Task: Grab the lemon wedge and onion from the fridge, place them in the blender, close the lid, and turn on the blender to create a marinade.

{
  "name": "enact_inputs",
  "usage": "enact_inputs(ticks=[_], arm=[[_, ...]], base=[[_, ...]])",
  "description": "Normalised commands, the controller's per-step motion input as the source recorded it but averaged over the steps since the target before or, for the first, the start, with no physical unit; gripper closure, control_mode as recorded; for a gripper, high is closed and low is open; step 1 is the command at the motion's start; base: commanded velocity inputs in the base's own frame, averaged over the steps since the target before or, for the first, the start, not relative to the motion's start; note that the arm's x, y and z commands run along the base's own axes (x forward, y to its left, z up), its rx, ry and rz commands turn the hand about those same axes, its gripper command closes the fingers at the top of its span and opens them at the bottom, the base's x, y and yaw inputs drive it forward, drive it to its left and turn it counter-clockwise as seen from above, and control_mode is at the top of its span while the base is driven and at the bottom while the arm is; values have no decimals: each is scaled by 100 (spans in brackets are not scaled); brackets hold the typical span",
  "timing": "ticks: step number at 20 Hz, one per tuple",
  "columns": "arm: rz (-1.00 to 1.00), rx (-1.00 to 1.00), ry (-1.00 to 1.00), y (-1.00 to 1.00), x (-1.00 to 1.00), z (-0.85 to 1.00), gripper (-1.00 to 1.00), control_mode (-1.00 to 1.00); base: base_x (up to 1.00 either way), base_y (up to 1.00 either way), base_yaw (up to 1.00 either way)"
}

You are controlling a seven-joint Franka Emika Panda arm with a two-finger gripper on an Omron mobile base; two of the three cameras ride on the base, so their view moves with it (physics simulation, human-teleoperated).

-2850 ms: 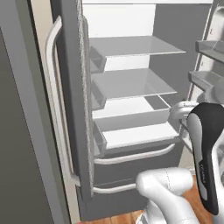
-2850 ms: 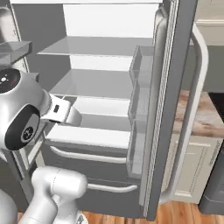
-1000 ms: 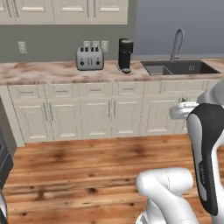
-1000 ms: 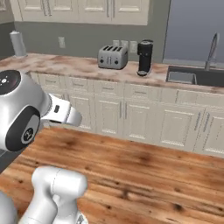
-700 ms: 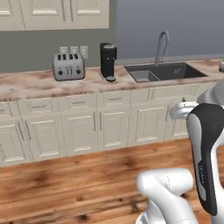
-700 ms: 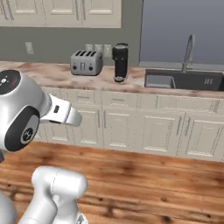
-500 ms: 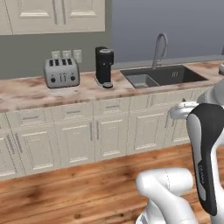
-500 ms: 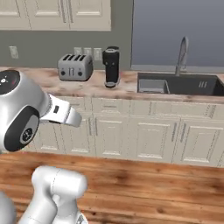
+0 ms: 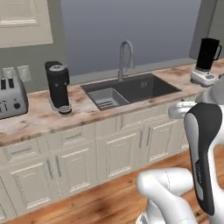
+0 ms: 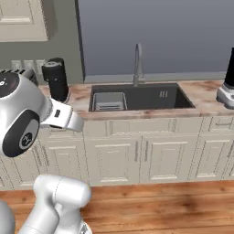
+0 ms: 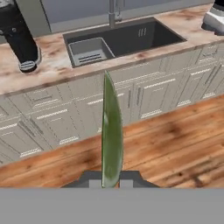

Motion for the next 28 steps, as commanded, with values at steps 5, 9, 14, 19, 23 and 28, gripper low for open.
enact_inputs(ticks=[5, 9, 14, 19, 23, 28], arm=[[0, 0, 0, 0, 0, 0, 100, 100], [0, 0, 0, 0, 0, 0, 100, 100], [0, 0, 0, 0, 0, 0, 100, 100], [0, 0, 0, 0, 0, 0, 100, 100], [0, 0, 0, 0, 0, 0, 100, 100], [0, 0, 0, 0, 0, 0, 100, 100]], base=[[85, -100, -36], [91, -100, -33], [90, -100, -31], [98, -100, -26], [100, -100, -17], [100, -93, 4]])
